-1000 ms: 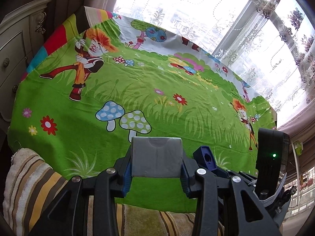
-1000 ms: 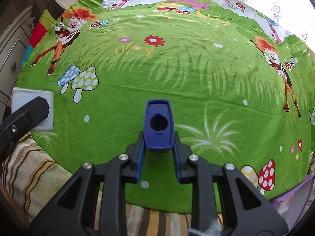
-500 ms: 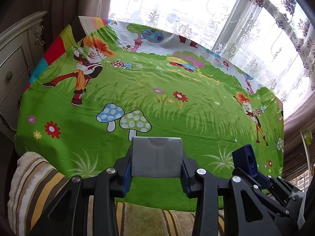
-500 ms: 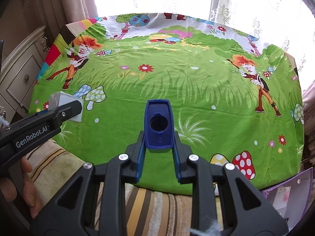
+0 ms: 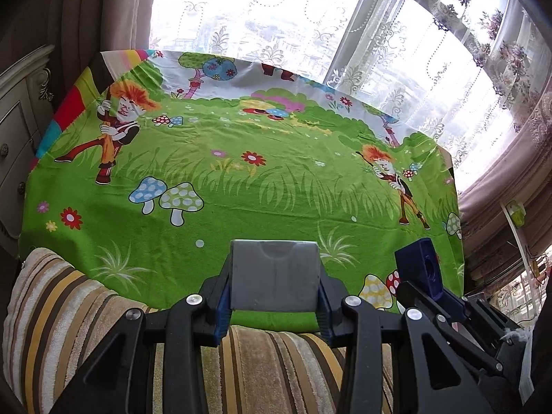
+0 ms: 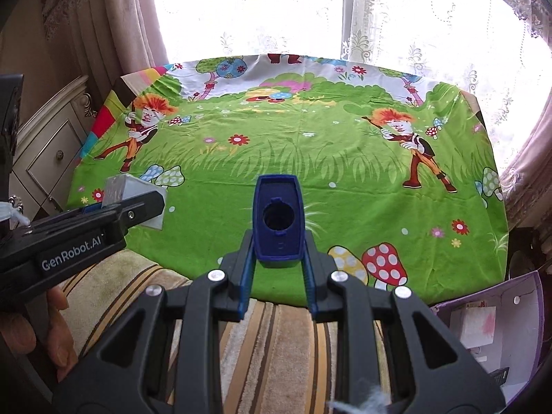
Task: Organize rigid objects
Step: 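Carry the white cube and blue holder into the purple box, open both tools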
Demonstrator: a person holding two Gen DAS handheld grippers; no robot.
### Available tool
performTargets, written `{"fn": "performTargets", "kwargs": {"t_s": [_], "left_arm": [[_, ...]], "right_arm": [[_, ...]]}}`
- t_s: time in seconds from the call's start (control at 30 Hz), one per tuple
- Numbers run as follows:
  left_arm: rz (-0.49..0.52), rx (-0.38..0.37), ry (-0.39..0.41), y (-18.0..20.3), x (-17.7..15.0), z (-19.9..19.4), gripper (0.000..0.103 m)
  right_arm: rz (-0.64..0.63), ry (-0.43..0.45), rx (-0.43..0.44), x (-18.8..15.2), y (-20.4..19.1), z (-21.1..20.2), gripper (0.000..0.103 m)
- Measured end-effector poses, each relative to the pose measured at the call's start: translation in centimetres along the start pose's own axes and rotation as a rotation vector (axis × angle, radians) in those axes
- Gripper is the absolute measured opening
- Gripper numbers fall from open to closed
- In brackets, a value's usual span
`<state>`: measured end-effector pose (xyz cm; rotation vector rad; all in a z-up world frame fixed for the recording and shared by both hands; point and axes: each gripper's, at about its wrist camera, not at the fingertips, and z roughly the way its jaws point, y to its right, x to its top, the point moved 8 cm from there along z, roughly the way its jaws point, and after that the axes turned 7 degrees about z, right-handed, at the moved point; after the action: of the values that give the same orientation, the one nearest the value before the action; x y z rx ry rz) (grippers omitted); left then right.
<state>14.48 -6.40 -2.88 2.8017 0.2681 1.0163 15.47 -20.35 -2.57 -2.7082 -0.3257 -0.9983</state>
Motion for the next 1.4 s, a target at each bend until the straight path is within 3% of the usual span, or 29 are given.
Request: {"fn": "performTargets", "kwargs": {"t_s": [0.4, 0.73, 1.13, 1.4], "left_arm": [[0.109, -0.128, -0.039, 7.7, -2.4, -1.8, 0.041], [0.251, -0.245, -0.143, 15.7, -5.6, -1.5, 0.041], [0.421, -0.385, -0.234, 24.9, -10.0, -1.2, 0.041], [0.474, -0.459, -0.285, 29.1, -12.3, -0.8, 0.041]], "right_arm": [[0.060, 0.044, -0.101, -2.7, 6.9, -5.7, 0.029], [0.139, 0.047, -0.187, -6.0, 13.7, -8.9, 0.029], [0.247, 0.060, -0.397, -9.4, 23.4, -13.6, 0.029], [0.309, 0.048, -0.484, -12.0, 27.7, -16.0, 0.029]]}}
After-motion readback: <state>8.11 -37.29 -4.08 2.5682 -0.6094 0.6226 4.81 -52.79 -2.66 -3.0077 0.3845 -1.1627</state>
